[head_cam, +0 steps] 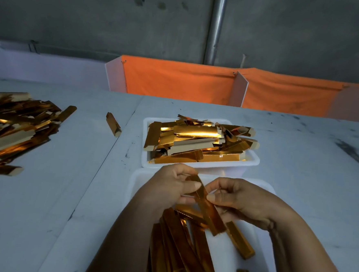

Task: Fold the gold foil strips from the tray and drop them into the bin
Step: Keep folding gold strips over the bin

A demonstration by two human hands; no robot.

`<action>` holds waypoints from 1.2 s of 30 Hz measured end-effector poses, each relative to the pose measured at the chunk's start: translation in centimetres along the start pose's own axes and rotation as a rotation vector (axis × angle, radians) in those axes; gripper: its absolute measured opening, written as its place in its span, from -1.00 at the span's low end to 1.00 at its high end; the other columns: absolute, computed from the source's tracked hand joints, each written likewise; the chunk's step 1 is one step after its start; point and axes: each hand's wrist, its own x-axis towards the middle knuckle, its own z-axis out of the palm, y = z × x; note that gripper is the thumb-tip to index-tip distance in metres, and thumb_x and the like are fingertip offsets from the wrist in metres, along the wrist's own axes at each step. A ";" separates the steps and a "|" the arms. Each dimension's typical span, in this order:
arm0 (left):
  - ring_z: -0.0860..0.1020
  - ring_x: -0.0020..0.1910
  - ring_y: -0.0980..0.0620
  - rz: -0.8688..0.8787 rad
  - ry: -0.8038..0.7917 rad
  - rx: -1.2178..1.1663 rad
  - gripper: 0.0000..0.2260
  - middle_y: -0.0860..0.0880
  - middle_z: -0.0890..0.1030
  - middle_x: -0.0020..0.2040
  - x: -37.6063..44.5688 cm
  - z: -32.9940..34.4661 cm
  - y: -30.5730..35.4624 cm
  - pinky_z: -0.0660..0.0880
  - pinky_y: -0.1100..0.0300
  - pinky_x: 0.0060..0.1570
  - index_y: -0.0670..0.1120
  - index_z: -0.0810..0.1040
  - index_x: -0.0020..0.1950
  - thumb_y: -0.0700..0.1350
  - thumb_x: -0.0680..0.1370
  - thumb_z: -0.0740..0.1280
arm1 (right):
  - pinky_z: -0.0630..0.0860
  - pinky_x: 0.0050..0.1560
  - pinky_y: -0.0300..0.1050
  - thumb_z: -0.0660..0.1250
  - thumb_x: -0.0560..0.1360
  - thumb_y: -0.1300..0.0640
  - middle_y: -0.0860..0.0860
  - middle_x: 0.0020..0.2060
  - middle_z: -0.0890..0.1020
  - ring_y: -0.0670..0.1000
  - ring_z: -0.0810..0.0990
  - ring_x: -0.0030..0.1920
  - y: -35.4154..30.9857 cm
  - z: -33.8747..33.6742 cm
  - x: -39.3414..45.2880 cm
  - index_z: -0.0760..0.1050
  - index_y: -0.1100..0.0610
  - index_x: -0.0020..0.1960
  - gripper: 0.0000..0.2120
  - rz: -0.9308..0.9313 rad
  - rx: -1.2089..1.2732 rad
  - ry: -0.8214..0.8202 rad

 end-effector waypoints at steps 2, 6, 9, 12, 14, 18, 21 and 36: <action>0.67 -0.11 0.01 -0.011 0.026 0.071 -0.73 -0.07 0.60 0.11 -0.1 0.0 0.0 0.59 0.26 -0.24 -0.05 0.54 0.15 -0.31 0.50 0.36 | 0.63 -0.05 -0.09 0.31 0.56 0.12 0.23 -0.13 0.68 0.10 0.68 -0.14 0.2 0.6 0.1 0.54 0.22 0.02 -0.84 0.065 -0.097 -0.020; 0.63 -0.06 0.00 -0.011 0.110 0.499 -0.67 -0.05 0.57 0.08 0.5 0.7 -0.5 0.62 0.18 -0.08 -0.01 0.50 0.22 -0.21 0.49 0.40 | 0.61 -0.13 -0.18 0.27 0.57 0.04 0.16 -0.12 0.70 0.00 0.68 -0.20 0.7 1.6 0.4 0.50 0.21 -0.05 -0.78 0.174 -0.407 -0.026; 0.59 -0.05 0.05 -0.040 0.061 0.665 -0.68 -0.03 0.56 0.08 0.6 1.4 -1.1 0.56 0.22 -0.03 0.01 0.48 0.27 -0.11 0.52 0.36 | 0.58 -0.25 -0.25 0.24 0.60 0.11 0.10 -0.24 0.69 0.01 0.69 -0.23 0.5 1.7 0.5 0.47 0.20 -0.06 -0.84 0.128 -0.351 0.027; 0.47 -0.05 0.12 0.035 0.202 0.908 -0.73 -0.01 0.56 0.12 1.0 0.9 -1.3 0.41 0.31 -0.01 -0.02 0.51 0.26 -0.07 0.57 0.30 | 0.58 -0.22 -0.26 0.31 0.55 0.02 0.07 -0.22 0.70 -0.01 0.70 -0.22 0.3 3.2 0.6 0.52 0.24 0.00 -0.74 0.096 -0.464 -0.099; 0.45 -0.07 0.12 0.074 0.289 0.932 -0.79 -0.01 0.58 0.11 1.1 0.7 -1.3 0.37 0.31 0.00 -0.04 0.55 0.20 -0.07 0.59 0.27 | 0.60 -0.20 -0.22 0.35 0.49 -0.13 0.06 -0.22 0.71 0.01 0.70 -0.22 0.6 4.7 0.8 0.56 0.20 -0.01 -0.63 0.084 -0.658 -0.137; 0.47 -0.09 0.12 0.135 0.347 0.891 -0.82 0.02 0.60 0.06 1.1 1.1 -1.1 0.36 0.35 -0.03 -0.02 0.57 0.14 -0.06 0.60 0.24 | 0.39 -0.30 -0.26 0.36 0.39 -0.30 -0.08 -0.28 0.47 -0.06 0.48 -0.27 1.4 7.2 1.4 0.42 0.10 0.03 -0.51 -0.030 -1.085 0.005; 0.45 -0.08 0.12 0.138 0.370 0.881 -0.81 0.03 0.59 0.07 1.2 1.0 -0.8 0.34 0.37 -0.02 -0.01 0.57 0.16 -0.07 0.61 0.23 | 0.44 -0.21 -0.25 0.38 0.45 -0.13 -0.10 -0.24 0.43 -0.10 0.44 -0.21 1.6 8.1 1.8 0.36 0.07 0.18 -0.57 -0.007 -1.077 0.009; 0.58 0.16 0.01 0.161 -0.019 -0.289 -0.56 -0.03 0.63 0.15 -0.1 0.4 0.6 0.44 -0.03 0.27 -0.02 0.53 0.26 0.01 0.39 0.41 | 0.39 -0.28 -0.08 0.31 0.48 0.28 0.14 -0.32 0.62 0.05 0.50 -0.38 0.0 -0.3 0.5 0.57 0.24 0.01 -0.88 -0.195 0.330 0.060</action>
